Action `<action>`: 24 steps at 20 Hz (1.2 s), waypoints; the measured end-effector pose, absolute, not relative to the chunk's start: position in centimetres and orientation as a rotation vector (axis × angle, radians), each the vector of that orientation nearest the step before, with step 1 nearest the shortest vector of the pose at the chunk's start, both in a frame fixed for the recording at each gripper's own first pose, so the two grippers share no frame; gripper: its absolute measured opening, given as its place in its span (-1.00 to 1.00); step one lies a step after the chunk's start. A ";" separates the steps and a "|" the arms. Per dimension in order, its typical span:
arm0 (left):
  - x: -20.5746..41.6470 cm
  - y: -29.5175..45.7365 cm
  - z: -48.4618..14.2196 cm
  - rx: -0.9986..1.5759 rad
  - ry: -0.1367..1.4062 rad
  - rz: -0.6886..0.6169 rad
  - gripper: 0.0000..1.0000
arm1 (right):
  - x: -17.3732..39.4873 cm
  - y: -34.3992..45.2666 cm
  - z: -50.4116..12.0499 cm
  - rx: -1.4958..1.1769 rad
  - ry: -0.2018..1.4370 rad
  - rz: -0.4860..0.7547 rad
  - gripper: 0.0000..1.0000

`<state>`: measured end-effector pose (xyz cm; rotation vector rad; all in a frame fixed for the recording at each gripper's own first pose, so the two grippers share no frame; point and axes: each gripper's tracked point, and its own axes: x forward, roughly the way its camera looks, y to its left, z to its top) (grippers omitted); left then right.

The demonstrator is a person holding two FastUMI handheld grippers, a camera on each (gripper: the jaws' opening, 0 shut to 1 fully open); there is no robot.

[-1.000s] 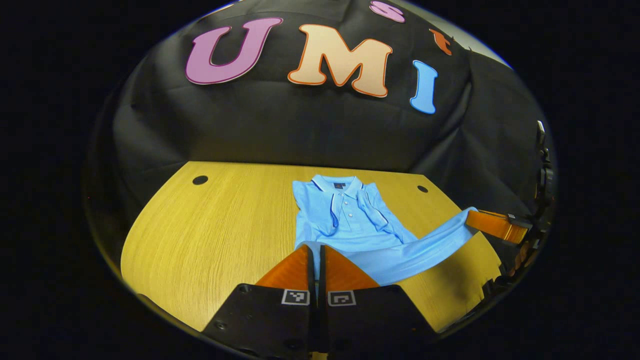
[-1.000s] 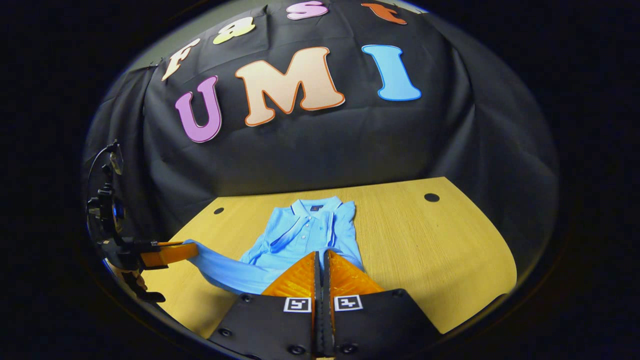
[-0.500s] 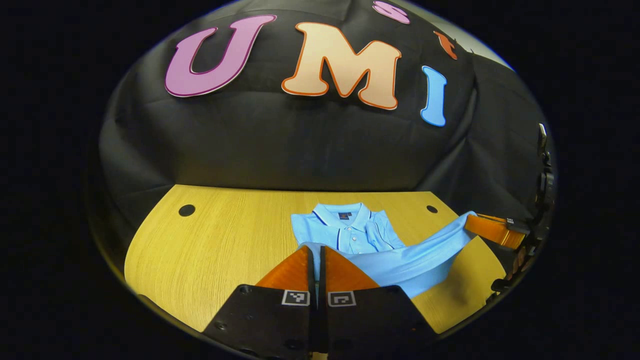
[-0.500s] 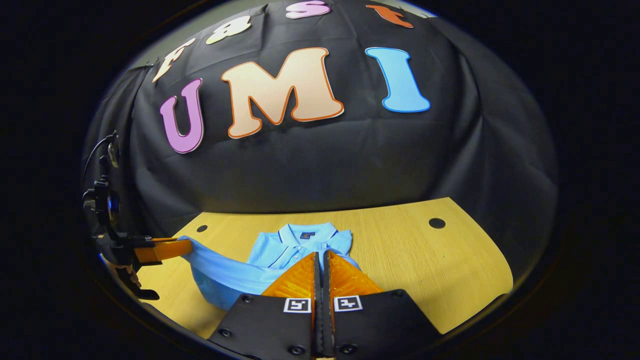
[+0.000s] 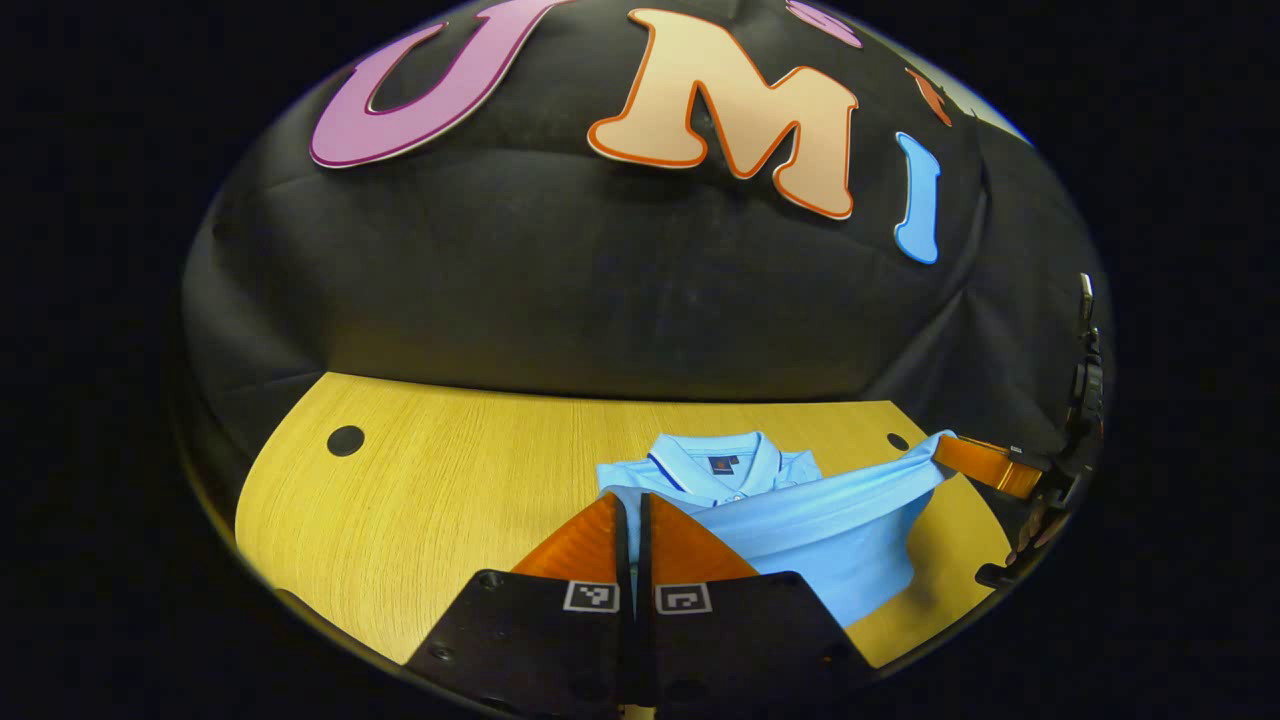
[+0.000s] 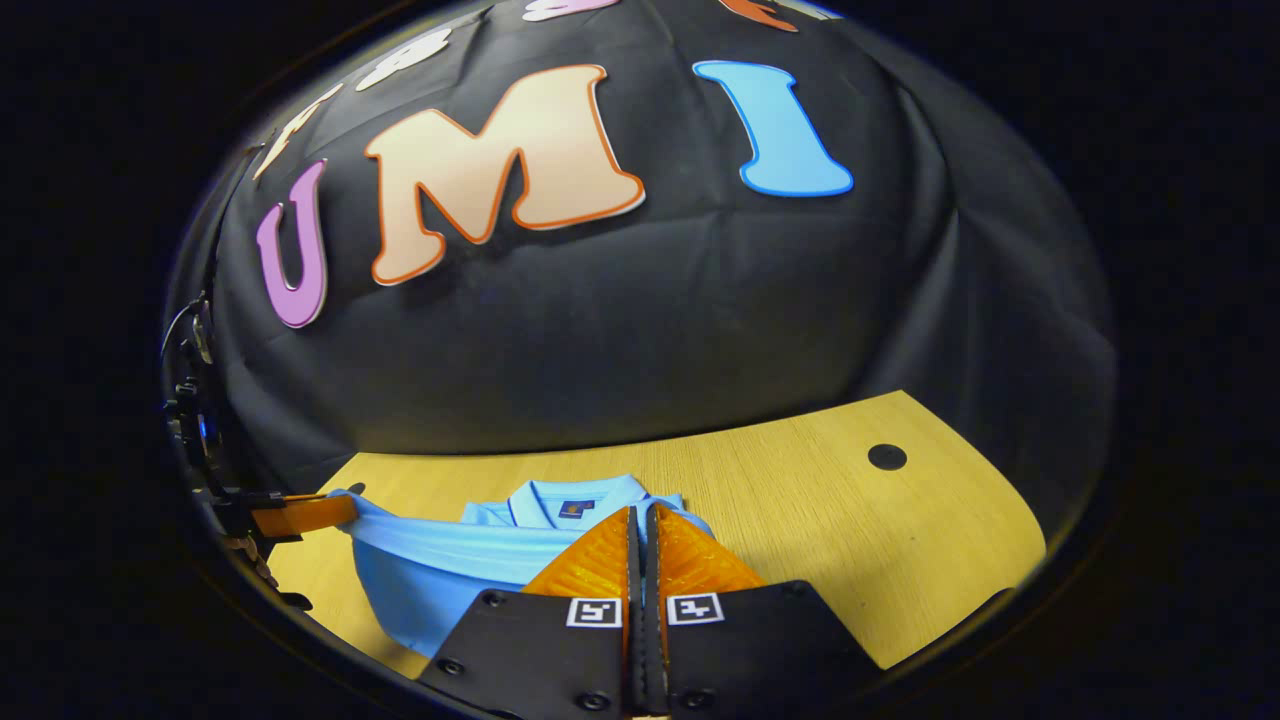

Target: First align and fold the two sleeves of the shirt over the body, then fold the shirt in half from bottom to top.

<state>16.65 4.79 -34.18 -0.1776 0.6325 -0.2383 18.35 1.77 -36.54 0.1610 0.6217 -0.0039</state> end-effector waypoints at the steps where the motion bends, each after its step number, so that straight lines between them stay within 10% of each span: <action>1: 17.3 4.7 -34.9 -0.171 0.636 -0.245 -1.00 | 18.8 1.8 -37.6 0.160 0.630 -0.013 -0.96; 11: 20.8 4.5 -41.5 -0.153 0.685 -0.205 -1.00 | 21.0 1.4 -44.5 0.151 0.709 -0.100 -0.83; 12: 20.8 4.1 -41.3 -0.169 0.685 -0.211 -0.87 | 21.0 1.3 -44.4 0.144 0.706 -0.098 -0.78; 16: 21.0 4.6 -37.8 -0.165 0.589 -0.182 0.99 | 20.7 1.6 -40.6 0.086 0.624 -0.053 1.00; 24: 15.2 4.6 -25.3 -0.101 0.370 -0.150 0.92 | 15.7 2.1 -25.8 -0.035 0.339 -0.001 0.95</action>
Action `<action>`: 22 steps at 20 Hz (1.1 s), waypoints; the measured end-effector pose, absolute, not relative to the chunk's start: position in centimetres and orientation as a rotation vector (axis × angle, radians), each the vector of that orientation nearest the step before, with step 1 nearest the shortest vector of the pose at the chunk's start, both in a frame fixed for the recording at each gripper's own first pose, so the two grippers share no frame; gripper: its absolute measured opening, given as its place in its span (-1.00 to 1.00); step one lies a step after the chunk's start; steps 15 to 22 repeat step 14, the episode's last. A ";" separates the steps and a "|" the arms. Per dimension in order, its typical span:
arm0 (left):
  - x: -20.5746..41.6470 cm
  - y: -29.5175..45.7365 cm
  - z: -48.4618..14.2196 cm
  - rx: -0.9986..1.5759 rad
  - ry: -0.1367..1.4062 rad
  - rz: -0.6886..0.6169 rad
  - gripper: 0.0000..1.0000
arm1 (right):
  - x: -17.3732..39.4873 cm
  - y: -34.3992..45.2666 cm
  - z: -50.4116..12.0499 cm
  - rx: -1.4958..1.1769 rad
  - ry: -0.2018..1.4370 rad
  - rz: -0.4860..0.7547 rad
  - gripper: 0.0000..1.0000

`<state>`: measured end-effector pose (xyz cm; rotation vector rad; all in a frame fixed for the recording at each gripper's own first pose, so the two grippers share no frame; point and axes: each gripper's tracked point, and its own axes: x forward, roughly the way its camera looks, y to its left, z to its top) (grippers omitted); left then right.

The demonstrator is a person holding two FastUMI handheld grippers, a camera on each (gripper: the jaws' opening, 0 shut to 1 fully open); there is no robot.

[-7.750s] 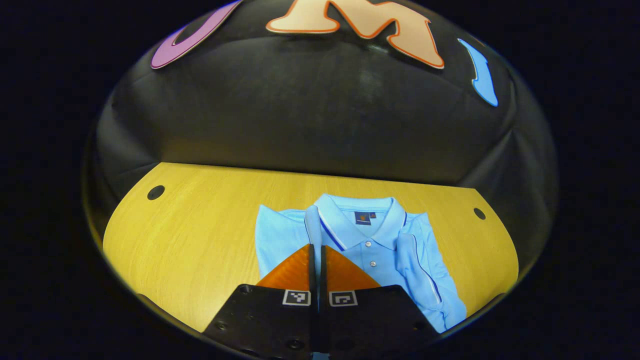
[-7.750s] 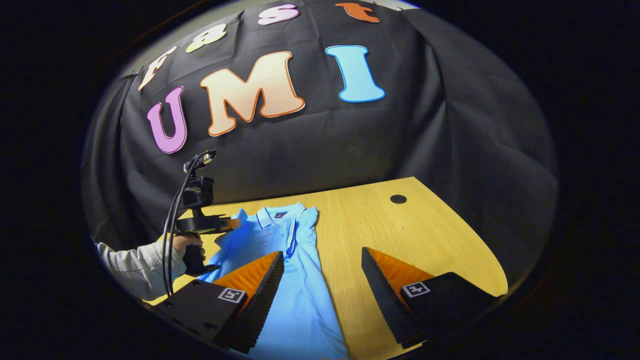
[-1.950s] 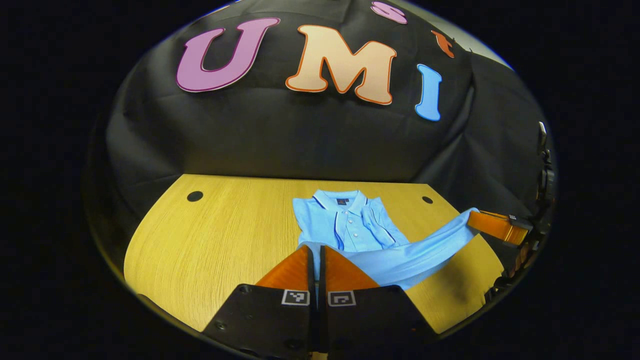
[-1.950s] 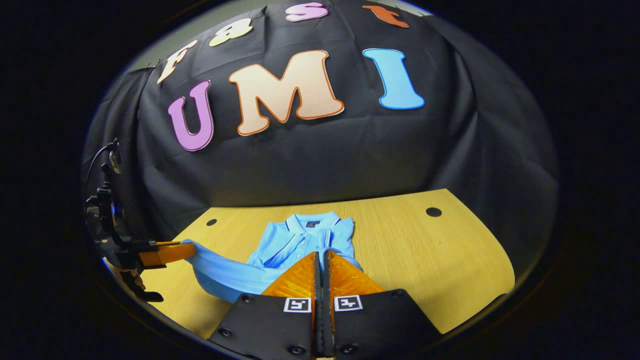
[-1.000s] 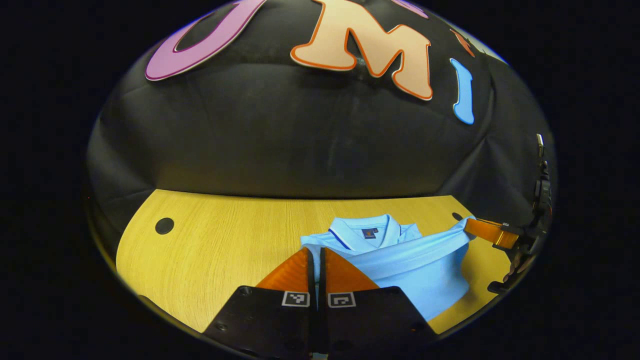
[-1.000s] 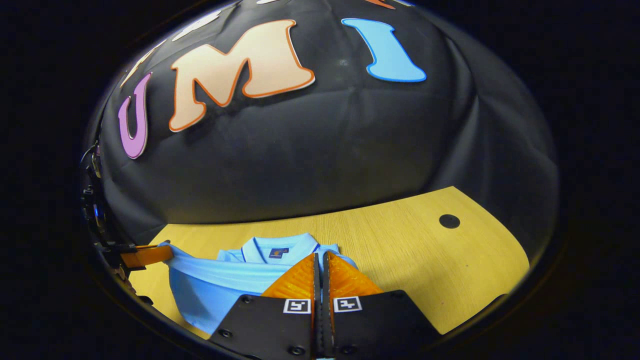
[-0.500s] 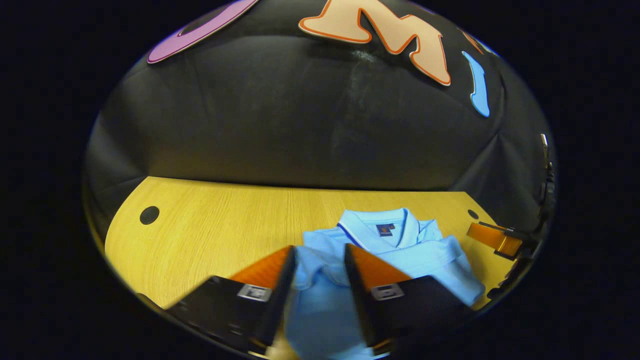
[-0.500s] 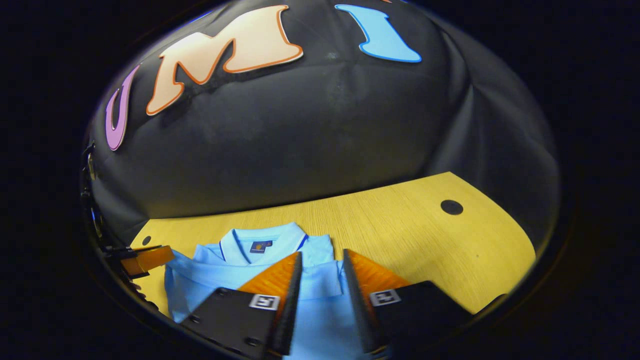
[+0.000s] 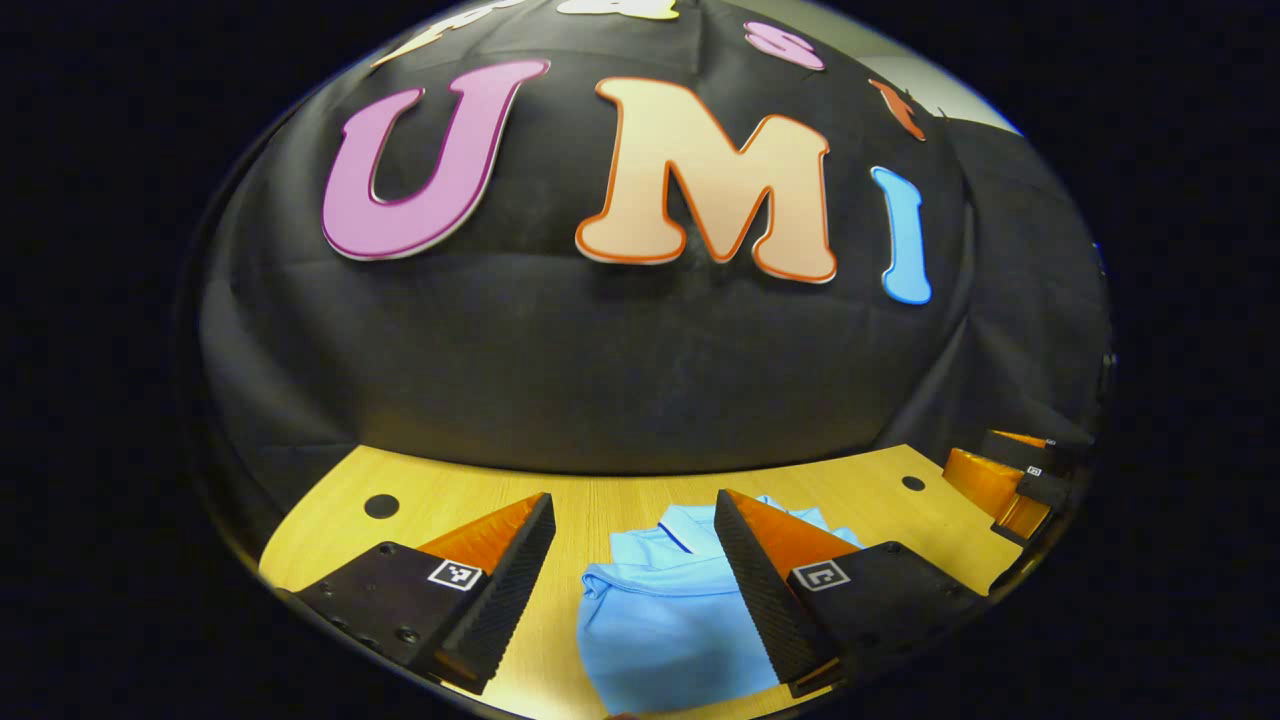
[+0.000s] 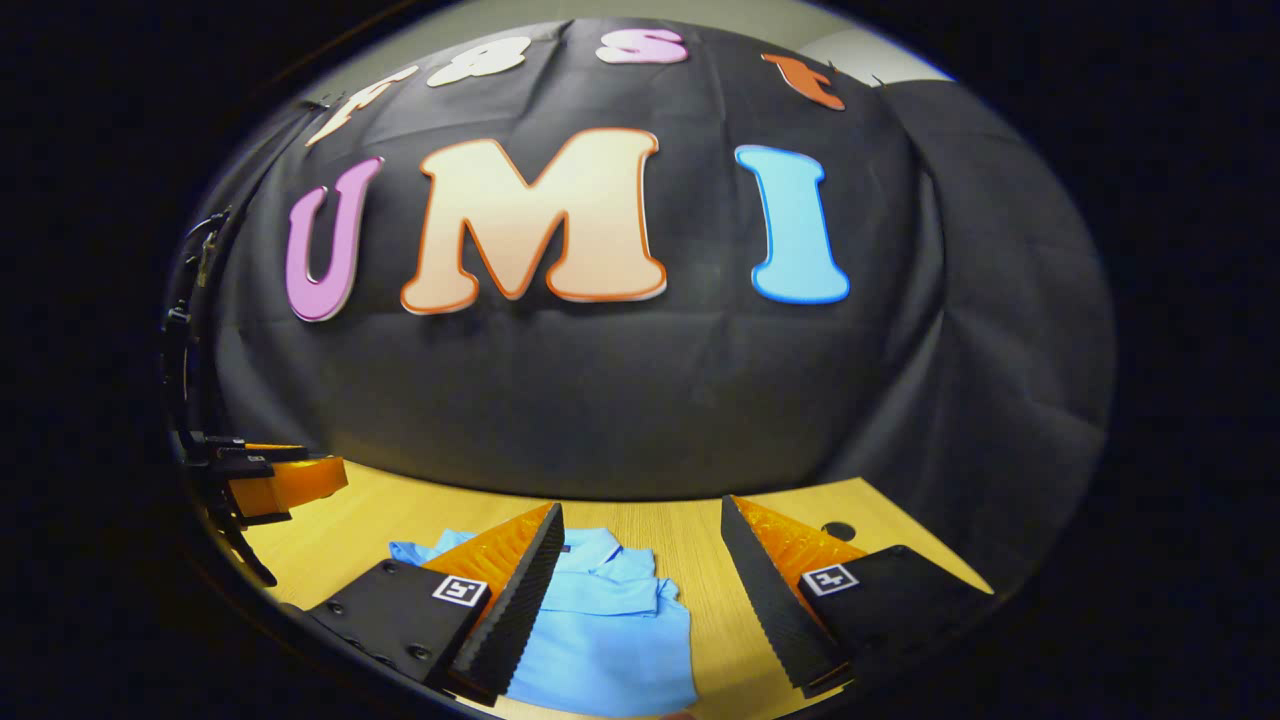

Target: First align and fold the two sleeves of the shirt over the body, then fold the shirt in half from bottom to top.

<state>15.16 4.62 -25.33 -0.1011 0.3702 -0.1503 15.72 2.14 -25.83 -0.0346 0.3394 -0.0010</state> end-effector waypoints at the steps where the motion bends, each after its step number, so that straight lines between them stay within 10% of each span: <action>1: 14.2 4.6 -24.1 -0.097 0.354 -0.141 0.92 | 14.7 2.3 -24.1 -0.033 0.313 0.005 0.96; 22: 0.1 1.5 -12.8 -0.047 0.198 -0.131 0.91 | 0.5 1.8 -13.5 -0.002 0.181 0.066 0.97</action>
